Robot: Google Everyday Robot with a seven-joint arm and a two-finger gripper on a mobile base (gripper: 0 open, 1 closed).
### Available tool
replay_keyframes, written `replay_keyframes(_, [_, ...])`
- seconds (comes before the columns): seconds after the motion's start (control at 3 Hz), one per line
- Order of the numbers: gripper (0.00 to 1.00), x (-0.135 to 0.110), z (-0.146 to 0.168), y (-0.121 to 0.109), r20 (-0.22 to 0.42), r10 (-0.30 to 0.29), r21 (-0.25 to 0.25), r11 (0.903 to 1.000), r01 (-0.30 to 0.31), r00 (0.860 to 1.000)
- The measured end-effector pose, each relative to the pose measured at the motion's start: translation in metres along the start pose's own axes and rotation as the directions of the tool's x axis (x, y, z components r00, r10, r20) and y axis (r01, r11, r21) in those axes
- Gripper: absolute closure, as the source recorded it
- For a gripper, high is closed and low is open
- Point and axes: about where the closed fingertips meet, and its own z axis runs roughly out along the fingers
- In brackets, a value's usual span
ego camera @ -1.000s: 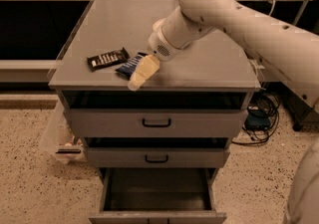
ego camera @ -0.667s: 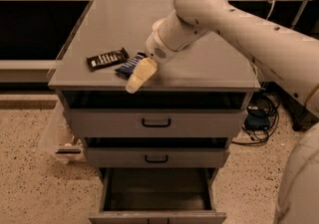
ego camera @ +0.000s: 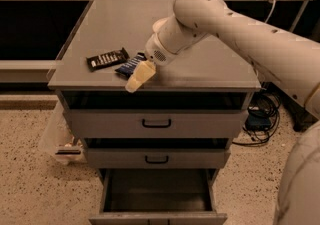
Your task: Place rxbar blueberry into bottom drawer
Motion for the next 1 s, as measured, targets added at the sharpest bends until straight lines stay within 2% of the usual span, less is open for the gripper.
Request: replay_keyframes(1.0, [0.87,0.0,0.0001,0.0,0.0,0.0,0.0,1.0,0.0,1.0])
